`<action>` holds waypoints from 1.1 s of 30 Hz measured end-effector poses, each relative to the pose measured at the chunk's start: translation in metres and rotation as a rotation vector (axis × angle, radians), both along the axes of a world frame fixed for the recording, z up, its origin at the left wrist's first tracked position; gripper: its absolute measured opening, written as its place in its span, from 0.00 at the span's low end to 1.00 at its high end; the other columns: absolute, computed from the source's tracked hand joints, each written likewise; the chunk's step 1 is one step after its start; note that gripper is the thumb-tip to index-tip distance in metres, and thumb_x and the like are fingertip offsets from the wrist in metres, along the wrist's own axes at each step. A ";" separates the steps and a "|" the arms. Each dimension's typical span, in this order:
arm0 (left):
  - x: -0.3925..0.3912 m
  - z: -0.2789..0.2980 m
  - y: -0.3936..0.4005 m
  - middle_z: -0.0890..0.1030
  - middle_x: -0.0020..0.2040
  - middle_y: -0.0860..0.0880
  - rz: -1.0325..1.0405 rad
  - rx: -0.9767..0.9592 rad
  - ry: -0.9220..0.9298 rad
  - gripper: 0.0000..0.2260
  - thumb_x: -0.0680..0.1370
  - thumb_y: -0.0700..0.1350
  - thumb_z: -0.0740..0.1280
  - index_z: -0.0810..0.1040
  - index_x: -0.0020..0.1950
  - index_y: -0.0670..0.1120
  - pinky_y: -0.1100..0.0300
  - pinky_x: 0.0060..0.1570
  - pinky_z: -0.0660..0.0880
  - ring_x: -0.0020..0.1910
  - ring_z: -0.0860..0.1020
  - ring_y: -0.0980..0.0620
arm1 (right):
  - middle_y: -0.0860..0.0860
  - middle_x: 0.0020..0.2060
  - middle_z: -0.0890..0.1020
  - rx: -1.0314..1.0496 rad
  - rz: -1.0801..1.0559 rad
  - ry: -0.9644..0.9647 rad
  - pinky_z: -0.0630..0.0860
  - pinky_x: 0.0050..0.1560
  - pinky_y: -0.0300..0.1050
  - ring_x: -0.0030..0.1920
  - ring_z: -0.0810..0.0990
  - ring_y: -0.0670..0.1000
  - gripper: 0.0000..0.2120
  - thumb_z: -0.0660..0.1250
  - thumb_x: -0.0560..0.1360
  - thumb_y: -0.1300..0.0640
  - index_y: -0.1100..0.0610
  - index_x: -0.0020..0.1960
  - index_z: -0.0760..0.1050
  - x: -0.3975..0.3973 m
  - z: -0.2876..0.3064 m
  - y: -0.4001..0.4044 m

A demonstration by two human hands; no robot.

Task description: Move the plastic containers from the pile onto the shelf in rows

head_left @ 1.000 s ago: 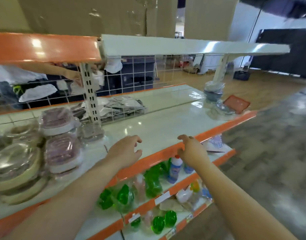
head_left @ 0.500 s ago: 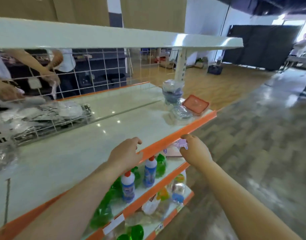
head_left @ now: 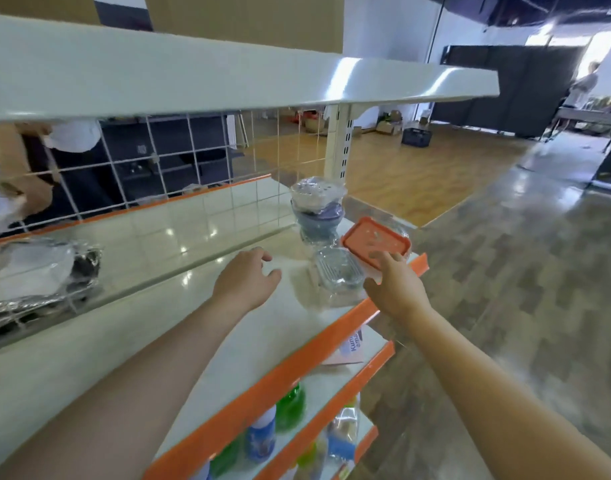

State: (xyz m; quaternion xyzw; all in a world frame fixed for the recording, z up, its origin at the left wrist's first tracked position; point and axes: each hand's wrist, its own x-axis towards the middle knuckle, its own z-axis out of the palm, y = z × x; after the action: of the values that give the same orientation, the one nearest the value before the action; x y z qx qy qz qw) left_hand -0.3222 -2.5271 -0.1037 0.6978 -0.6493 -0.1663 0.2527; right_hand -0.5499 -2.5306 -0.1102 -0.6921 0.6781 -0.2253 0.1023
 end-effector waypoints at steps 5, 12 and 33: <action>-0.020 0.007 -0.059 0.72 0.66 0.42 0.086 -0.047 0.061 0.26 0.75 0.52 0.68 0.68 0.69 0.43 0.53 0.62 0.69 0.64 0.72 0.44 | 0.56 0.67 0.70 -0.080 0.016 -0.043 0.69 0.57 0.48 0.64 0.71 0.59 0.23 0.64 0.76 0.58 0.56 0.70 0.67 -0.016 0.010 -0.052; -0.060 0.015 -0.120 0.62 0.71 0.40 0.164 -0.010 0.022 0.37 0.74 0.57 0.68 0.57 0.75 0.42 0.49 0.65 0.67 0.69 0.66 0.40 | 0.56 0.65 0.70 -0.101 0.092 -0.002 0.67 0.58 0.47 0.65 0.69 0.57 0.21 0.62 0.77 0.57 0.55 0.69 0.68 -0.036 0.019 -0.126; -0.091 0.013 -0.227 0.69 0.65 0.42 0.478 -0.112 0.150 0.40 0.65 0.57 0.76 0.66 0.69 0.39 0.55 0.51 0.72 0.60 0.73 0.43 | 0.57 0.68 0.68 0.120 0.456 0.020 0.69 0.62 0.48 0.66 0.70 0.56 0.32 0.67 0.75 0.46 0.57 0.74 0.60 -0.054 0.017 -0.255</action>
State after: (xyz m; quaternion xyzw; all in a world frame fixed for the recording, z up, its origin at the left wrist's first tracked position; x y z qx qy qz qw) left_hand -0.4137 -2.7539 -0.0905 0.8021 -0.4536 -0.1171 0.3704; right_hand -0.6040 -2.7853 -0.0937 -0.8221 0.5176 -0.1487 0.1850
